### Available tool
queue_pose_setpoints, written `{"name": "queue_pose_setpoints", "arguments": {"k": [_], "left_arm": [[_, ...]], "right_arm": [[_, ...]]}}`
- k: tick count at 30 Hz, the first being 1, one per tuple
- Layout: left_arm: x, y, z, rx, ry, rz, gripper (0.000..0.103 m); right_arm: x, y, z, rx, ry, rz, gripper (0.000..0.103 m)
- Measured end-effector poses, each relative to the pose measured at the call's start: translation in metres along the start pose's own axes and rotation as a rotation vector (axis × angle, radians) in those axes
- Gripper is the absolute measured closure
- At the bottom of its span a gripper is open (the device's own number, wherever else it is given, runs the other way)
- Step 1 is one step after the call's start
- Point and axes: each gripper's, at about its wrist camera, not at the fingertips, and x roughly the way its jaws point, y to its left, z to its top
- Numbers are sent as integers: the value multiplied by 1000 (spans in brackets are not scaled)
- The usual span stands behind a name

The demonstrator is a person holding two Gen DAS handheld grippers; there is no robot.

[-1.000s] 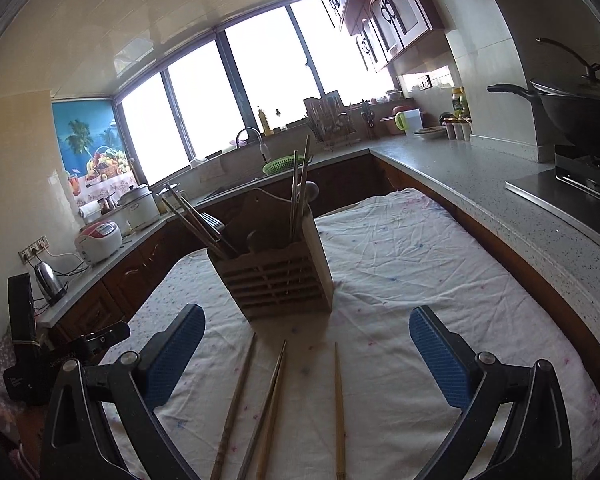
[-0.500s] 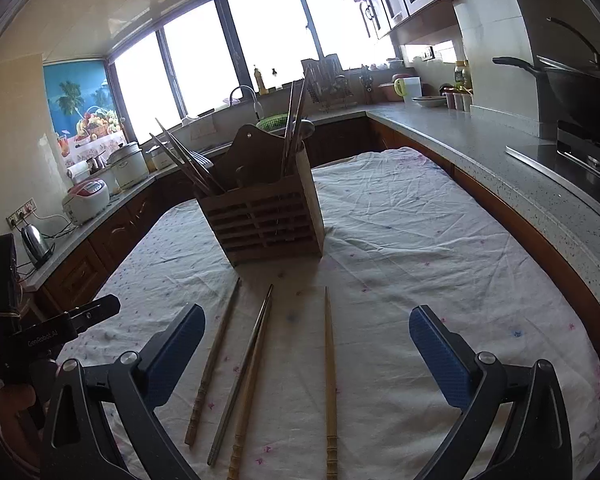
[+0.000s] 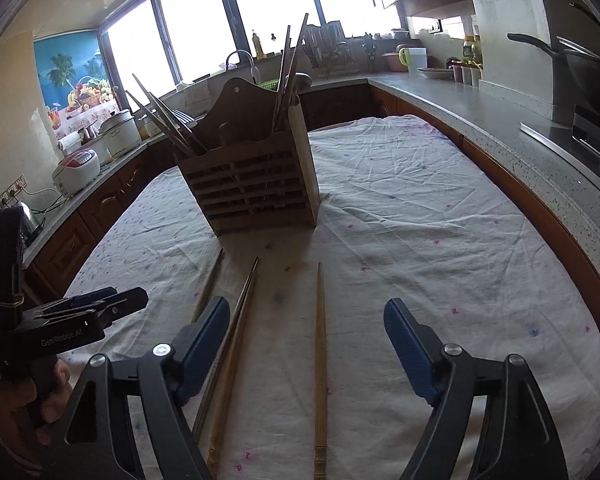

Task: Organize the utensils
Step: 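Grasp a wooden chopstick with the left tool while the right tool grasps another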

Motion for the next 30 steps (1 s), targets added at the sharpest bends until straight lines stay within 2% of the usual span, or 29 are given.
{"name": "queue_pose_setpoints", "arguments": {"k": [3,5,7,8,10,12,14,15,16,18,21,24,27,30], "left_arm": [[22,-5,13,10,39,-14,50],[36,-7,20,16,64,-20,65],[51,-9,24,30,96,-21,72],[58,-11,26,35,109,-24,76],[68,-13,24,50,137,-26,82],[69,-16,22,77,130,-30,84],[67,-15,18,91,139,-51,91],[64,-15,15,100,146,-68,92],[60,-15,11,112,150,-85,93],[50,-12,1,138,161,-121,93],[38,-4,-7,150,175,-151,94],[34,-1,-3,153,164,-123,93],[41,-1,8,135,164,-103,84],[47,-7,12,145,164,-87,83]], "right_arm": [[14,-5,3,9,42,4,37],[25,-8,5,15,75,12,46],[37,-9,8,9,110,12,56],[43,-9,8,3,127,7,58],[54,-8,10,-10,161,1,67],[64,-8,10,-23,190,-7,71],[73,-7,10,-40,214,-20,77],[77,-5,10,-48,226,-22,83],[79,-4,9,-55,233,-25,91],[78,-2,8,-70,231,-32,96],[72,-1,1,-67,235,-6,97],[67,-3,-2,-46,235,11,96],[68,-3,2,-38,227,3,92],[70,-3,8,-31,227,9,91]]}}
